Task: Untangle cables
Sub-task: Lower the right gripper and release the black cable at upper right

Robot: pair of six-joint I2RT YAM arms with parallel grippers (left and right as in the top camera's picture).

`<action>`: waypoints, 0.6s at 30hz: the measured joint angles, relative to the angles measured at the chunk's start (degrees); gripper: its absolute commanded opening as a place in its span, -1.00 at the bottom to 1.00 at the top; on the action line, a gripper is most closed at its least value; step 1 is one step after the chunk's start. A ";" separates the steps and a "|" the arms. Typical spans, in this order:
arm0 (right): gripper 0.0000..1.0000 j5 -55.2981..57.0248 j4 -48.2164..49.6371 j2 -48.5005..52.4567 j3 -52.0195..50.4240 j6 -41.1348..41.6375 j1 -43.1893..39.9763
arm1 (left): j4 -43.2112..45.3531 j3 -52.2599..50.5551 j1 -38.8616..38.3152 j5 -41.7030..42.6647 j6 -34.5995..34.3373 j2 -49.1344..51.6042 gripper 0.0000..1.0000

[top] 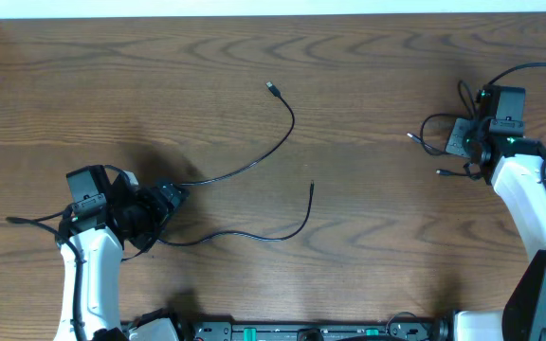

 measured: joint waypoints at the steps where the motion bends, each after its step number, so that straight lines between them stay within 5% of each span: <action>1: -0.98 -0.35 0.00 0.00 0.00 -0.09 0.00 | 0.00 0.00 0.00 0.00 0.00 0.00 0.96; 18: -0.98 -2.89 1.55 3.91 0.00 -1.40 0.00 | 0.00 0.00 0.00 0.00 0.00 0.00 0.96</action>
